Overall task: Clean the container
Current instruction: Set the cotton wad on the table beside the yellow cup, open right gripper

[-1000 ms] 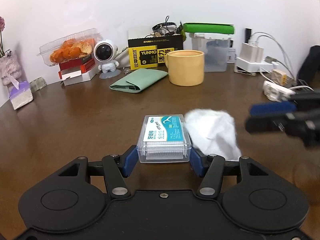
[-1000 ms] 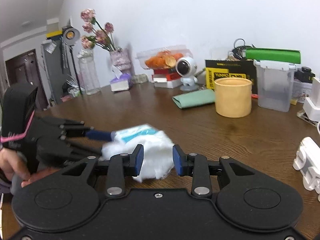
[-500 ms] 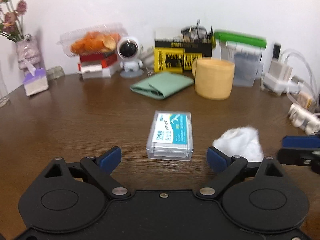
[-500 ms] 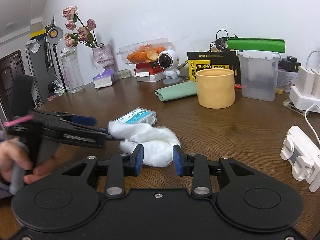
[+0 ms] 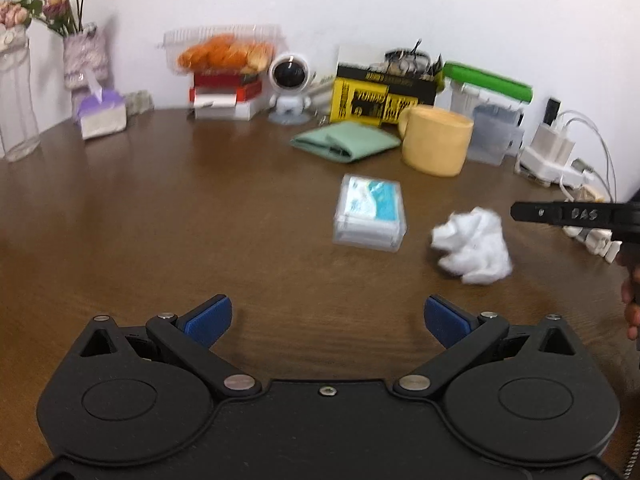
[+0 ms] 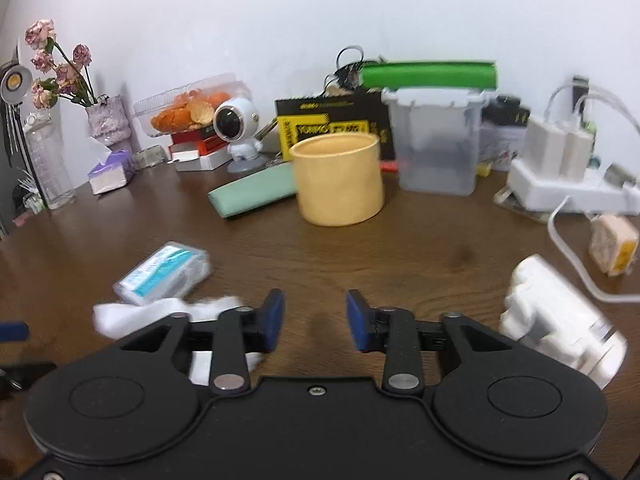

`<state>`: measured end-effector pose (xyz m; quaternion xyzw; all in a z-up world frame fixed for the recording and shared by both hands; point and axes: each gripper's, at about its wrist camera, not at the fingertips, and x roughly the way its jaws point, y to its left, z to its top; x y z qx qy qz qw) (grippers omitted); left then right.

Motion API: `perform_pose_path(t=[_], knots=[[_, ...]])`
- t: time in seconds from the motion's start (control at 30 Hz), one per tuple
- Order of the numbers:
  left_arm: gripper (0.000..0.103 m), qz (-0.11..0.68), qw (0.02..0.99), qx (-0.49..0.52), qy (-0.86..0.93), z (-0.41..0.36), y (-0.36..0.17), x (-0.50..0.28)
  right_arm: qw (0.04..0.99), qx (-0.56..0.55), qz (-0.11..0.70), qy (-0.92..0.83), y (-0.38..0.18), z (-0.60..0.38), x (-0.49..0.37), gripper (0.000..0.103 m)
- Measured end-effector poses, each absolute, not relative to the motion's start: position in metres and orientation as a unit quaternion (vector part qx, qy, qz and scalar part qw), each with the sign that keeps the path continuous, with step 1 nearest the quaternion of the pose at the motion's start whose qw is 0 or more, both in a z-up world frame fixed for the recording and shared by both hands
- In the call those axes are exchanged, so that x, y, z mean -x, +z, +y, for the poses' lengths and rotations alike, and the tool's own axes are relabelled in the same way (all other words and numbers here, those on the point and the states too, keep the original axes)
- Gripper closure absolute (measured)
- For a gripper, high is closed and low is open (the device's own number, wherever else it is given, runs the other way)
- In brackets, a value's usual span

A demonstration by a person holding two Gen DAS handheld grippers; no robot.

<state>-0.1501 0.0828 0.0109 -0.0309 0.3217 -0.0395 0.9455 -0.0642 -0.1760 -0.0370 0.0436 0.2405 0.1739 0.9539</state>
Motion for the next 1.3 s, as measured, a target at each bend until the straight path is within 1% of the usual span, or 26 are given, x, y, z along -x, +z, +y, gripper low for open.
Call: perform_pose_path(t=[0.03, 0.07, 0.13, 0.17, 0.2, 0.23, 0.27, 0.3, 0.33, 0.43, 0.5, 0.53, 0.57, 0.6, 0.63, 0.7, 0.77, 0.8, 0.83, 0.87, 1.03, 1.17, 1.3], knots=[[0.0, 0.32, 0.946, 0.031, -0.043, 0.087, 0.01, 0.153, 0.949, -0.05, 0.245, 0.19, -0.035, -0.172, 0.07, 0.042], [0.0, 0.314, 0.948, 0.031, -0.045, 0.09, 0.008, 0.156, 0.944, -0.047, 0.242, 0.218, -0.033, -0.164, 0.078, 0.04], [0.0, 0.306, 0.951, 0.03, -0.036, 0.094, 0.005, 0.158, 0.938, -0.006, 0.238, 0.251, -0.032, -0.141, 0.091, 0.032], [0.0, 0.308, 0.95, 0.032, -0.032, 0.095, 0.005, 0.157, 0.934, 0.026, 0.251, 0.254, -0.034, -0.127, 0.089, 0.034], [0.0, 0.312, 0.949, 0.036, -0.034, 0.096, 0.005, 0.157, 0.93, 0.055, 0.264, 0.25, -0.038, -0.115, 0.084, 0.045], [0.0, 0.316, 0.947, 0.042, -0.038, 0.097, 0.005, 0.156, 0.929, 0.072, 0.275, 0.235, -0.043, -0.107, 0.077, 0.073], [0.0, 0.315, 0.947, 0.045, -0.043, 0.097, 0.006, 0.157, 0.933, 0.073, 0.281, 0.214, -0.045, -0.105, 0.07, 0.079], [0.0, 0.31, 0.949, 0.045, -0.047, 0.097, 0.007, 0.159, 0.938, 0.066, 0.277, 0.198, -0.045, -0.108, 0.062, 0.08], [0.0, 0.303, 0.951, 0.043, -0.049, 0.097, 0.009, 0.161, 0.941, 0.055, 0.279, 0.182, -0.042, -0.114, 0.054, 0.085], [0.0, 0.286, 0.956, 0.034, -0.055, 0.094, 0.012, 0.163, 0.953, 0.035, 0.27, 0.136, -0.031, -0.132, 0.033, 0.085], [0.0, 0.281, 0.957, 0.032, -0.056, 0.09, 0.012, 0.16, 0.955, 0.021, 0.278, 0.103, -0.031, -0.142, 0.016, 0.085], [0.0, 0.282, 0.957, 0.033, -0.055, 0.088, 0.012, 0.157, 0.952, 0.015, 0.29, 0.097, -0.036, -0.145, 0.008, 0.079], [0.0, 0.284, 0.956, 0.035, -0.056, 0.086, 0.012, 0.154, 0.949, 0.01, 0.3, 0.092, -0.04, -0.147, 0.002, 0.079], [0.0, 0.285, 0.956, 0.038, -0.058, 0.084, 0.012, 0.152, 0.951, 0.011, 0.296, 0.092, -0.042, -0.148, 0.004, 0.068], [0.0, 0.286, 0.956, 0.04, -0.061, 0.083, 0.012, 0.149, 0.952, 0.011, 0.293, 0.092, -0.043, -0.148, 0.006, 0.046], [0.0, 0.292, 0.954, 0.035, -0.063, 0.081, 0.011, 0.144, 0.951, 0.008, 0.294, 0.096, -0.036, -0.151, 0.021, 0.029], [0.0, 0.295, 0.954, 0.029, -0.054, 0.079, 0.009, 0.143, 0.961, -0.004, 0.259, 0.101, -0.025, -0.161, 0.049, 0.021], [0.0, 0.294, 0.954, 0.026, -0.051, 0.079, 0.008, 0.143, 0.964, -0.014, 0.247, 0.101, -0.023, -0.167, 0.068, 0.013], [0.0, 0.295, 0.954, 0.023, -0.05, 0.079, 0.007, 0.143, 0.965, -0.022, 0.243, 0.099, -0.025, -0.168, 0.084, 0.007], [0.0, 0.298, 0.953, 0.022, -0.05, 0.078, 0.006, 0.144, 0.966, -0.029, 0.24, 0.097, -0.028, -0.169, 0.099, 0.007], [0.0, 0.313, 0.947, 0.02, -0.065, 0.076, 0.001, 0.155, 0.953, -0.011, 0.297, 0.067, -0.056, -0.155, 0.142, 0.007], [0.0, 0.314, 0.948, 0.016, -0.055, 0.076, -0.003, 0.161, 0.954, -0.026, 0.297, 0.042, -0.063, -0.15, 0.17, 0.007], [0.0, 0.337, 0.94, 0.011, -0.057, 0.075, -0.008, 0.161, 0.954, -0.023, 0.298, 0.021, -0.065, -0.15, 0.175, 0.007]])
